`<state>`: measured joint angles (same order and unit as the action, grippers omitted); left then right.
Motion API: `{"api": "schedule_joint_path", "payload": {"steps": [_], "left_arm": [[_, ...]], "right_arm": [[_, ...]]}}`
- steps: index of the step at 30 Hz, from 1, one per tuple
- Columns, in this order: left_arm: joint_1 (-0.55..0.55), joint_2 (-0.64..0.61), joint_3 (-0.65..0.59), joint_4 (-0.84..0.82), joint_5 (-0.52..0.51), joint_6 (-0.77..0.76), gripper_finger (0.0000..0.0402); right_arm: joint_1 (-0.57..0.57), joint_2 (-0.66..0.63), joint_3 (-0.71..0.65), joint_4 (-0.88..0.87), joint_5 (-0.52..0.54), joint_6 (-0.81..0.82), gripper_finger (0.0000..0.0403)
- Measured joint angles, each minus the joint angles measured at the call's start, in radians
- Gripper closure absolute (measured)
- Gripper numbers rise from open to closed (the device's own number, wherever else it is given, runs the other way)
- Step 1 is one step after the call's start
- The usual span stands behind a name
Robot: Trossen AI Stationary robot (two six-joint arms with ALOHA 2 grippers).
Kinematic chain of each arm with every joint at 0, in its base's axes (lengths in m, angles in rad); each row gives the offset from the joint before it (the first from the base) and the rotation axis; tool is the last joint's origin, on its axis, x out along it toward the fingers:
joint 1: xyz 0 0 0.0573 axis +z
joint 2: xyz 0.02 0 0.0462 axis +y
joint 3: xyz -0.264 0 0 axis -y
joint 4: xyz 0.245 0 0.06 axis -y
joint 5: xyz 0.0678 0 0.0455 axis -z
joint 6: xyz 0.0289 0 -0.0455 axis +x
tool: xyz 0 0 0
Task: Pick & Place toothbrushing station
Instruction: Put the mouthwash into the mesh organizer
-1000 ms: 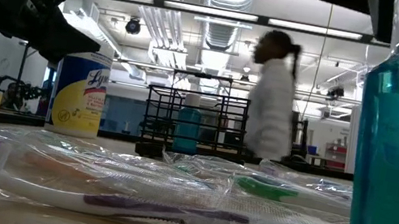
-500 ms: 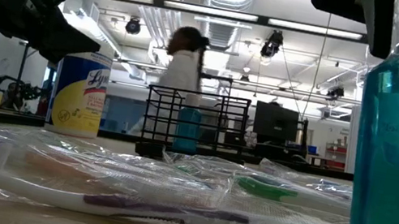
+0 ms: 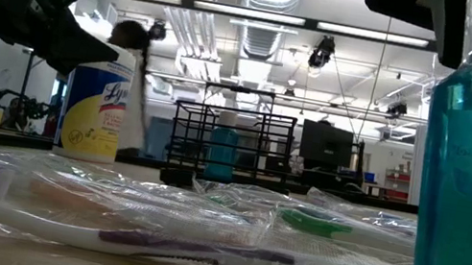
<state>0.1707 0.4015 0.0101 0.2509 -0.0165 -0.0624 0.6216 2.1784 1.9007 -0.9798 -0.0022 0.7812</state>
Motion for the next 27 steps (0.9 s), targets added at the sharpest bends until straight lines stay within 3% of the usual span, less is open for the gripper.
{"api": "schedule_joint_path", "payload": {"steps": [17, 27], "left_arm": [[0.0, 0.0, 0.0, 0.001, 0.0, 0.002, 0.0394], [0.0, 0.0, 0.0, 0.002, -0.002, 0.003, 0.0394]], "right_arm": [[0.0, 0.0, -0.003, 0.003, -0.006, -0.026, 0.0312], [-0.004, -0.002, 0.092, -0.081, 0.006, -0.065, 0.0317]]}}
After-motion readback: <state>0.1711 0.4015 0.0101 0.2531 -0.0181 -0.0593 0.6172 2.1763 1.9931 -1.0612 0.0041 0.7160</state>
